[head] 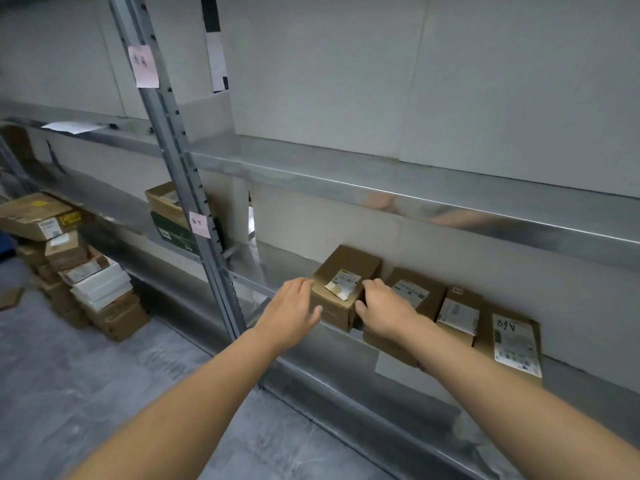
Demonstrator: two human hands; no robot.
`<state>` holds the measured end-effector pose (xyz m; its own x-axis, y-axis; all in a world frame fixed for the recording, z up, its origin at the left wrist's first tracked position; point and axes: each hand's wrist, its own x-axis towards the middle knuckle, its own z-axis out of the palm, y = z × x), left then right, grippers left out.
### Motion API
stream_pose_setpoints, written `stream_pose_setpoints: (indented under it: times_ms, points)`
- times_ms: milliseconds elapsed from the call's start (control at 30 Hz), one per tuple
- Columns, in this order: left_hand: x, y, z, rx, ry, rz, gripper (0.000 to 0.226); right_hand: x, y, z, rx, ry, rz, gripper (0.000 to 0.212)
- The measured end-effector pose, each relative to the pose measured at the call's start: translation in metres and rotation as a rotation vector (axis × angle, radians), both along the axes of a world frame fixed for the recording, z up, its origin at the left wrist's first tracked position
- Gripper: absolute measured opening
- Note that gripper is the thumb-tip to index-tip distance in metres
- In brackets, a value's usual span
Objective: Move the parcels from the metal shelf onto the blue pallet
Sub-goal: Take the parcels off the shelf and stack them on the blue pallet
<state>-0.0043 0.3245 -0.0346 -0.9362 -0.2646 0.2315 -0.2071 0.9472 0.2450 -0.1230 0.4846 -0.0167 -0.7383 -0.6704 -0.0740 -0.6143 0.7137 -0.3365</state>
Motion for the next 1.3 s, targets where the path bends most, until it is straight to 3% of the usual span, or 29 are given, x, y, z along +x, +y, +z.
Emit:
stream_pose_setpoints:
  times_ms: [200,367,667,767,900,1000,1300]
  points:
    - [-0.058,-0.063,-0.027,0.037,-0.054,-0.071,0.055,-0.043,-0.047,-0.026,-0.021,-0.133,-0.149,0.043]
    - [-0.103,-0.104,-0.058,0.071,-0.157,-0.148,0.052,-0.075,-0.080,-0.054,0.006,-0.255,-0.292,0.032]
    - [-0.175,-0.135,-0.096,0.301,-0.290,-0.254,0.049,-0.100,-0.119,-0.083,-0.045,-0.433,-0.515,0.049]
    - [-0.190,-0.136,-0.110,0.439,-0.294,-0.250,0.054,-0.110,-0.124,-0.093,-0.192,-0.494,-0.647,0.066]
    - [-0.200,-0.137,-0.126,0.803,-0.202,-0.174,0.033,-0.119,-0.126,-0.106,-0.296,-0.572,-0.794,0.048]
    - [-0.200,-0.134,-0.131,0.896,-0.119,-0.162,0.019,-0.121,-0.125,-0.116,-0.377,-0.624,-0.812,0.046]
    - [-0.174,-0.137,-0.121,0.942,-0.095,-0.139,0.030,-0.098,-0.124,-0.100,-0.401,-0.595,-0.757,0.044]
